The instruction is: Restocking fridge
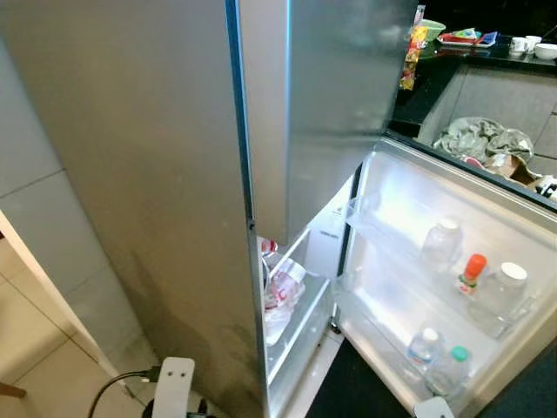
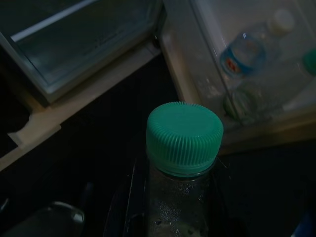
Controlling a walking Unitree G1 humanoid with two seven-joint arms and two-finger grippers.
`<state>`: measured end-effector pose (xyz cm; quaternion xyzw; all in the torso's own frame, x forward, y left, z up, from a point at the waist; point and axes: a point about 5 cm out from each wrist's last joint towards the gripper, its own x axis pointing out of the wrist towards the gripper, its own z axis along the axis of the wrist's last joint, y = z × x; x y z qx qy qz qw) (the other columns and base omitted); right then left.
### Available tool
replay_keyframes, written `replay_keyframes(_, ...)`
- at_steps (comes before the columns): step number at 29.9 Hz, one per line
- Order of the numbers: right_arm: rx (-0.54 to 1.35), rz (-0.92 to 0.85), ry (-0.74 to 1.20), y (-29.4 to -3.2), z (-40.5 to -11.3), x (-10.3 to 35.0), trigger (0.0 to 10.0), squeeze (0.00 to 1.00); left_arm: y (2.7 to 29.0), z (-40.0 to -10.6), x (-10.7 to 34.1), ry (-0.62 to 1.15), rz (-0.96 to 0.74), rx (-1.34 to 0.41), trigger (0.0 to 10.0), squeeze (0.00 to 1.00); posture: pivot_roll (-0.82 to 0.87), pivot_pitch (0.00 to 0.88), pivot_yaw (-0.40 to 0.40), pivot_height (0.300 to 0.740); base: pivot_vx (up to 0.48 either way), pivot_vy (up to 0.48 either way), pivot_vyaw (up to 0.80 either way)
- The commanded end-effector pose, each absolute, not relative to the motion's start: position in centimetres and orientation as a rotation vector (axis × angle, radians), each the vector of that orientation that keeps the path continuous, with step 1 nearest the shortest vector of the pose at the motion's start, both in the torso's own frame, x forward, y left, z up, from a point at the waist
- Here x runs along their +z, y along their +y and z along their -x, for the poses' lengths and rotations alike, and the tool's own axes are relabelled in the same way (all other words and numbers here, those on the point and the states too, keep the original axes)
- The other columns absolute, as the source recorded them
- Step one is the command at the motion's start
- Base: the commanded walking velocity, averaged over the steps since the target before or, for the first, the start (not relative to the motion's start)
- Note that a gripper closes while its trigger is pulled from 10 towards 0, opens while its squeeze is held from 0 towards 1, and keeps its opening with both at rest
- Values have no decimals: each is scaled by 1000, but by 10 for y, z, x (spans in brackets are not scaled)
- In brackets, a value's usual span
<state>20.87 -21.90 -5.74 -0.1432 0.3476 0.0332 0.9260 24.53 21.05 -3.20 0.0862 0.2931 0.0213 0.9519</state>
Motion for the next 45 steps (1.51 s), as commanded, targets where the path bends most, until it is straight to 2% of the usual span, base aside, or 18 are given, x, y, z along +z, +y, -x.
replay_keyframes(1, 72, 299, 711, -219, -208, -58, 10000, 0, 206, -242, -36, 615, -193, 27, 10000, 0, -66, 88, 7, 740, 0, 0, 0)
replay_keyframes(4, 90, 288, 690, -214, -214, -55, 10000, 0, 201, -244, -36, 615, -194, 12, 10000, 0, -70, 75, 14, 740, 0, 0, 0)
replay_keyframes(8, 166, 186, 701, -200, -215, -57, 10000, 0, 188, -247, -36, 591, -156, -64, 10000, 0, -69, 74, 15, 740, 0, 0, 0)
replay_keyframes(11, 182, 208, 709, -194, -211, -60, 10000, 0, 185, -247, -36, 594, -158, -88, 10000, 0, -69, 76, 15, 740, 0, 0, 0)
replay_keyframes(27, 238, 206, 760, -188, -192, -71, 10000, 0, 181, -238, -44, 625, -155, -117, 10000, 0, -59, 78, 17, 740, 0, 0, 0)
replay_keyframes(32, 216, 157, 781, -189, -189, -73, 10000, 0, 178, -235, -45, 628, -174, -157, 10000, 0, -60, 78, 18, 740, 0, 0, -793)
replay_keyframes(34, 223, 174, 783, -188, -186, -74, 10000, 0, 168, -232, -47, 621, -180, -253, 10000, 0, -63, 79, 19, 740, 0, 0, -800)
replay_keyframes(38, 218, 177, 791, -190, -181, -76, 10000, 0, 161, -231, -47, 615, -187, -313, 10000, 0, -66, 80, 24, 740, 0, 0, -800)
replay_keyframes(45, 205, 177, 804, -195, -176, -78, 10000, 0, 159, -236, -45, 606, -177, -298, 10000, 0, -70, 81, 27, 740, 0, 0, -800)
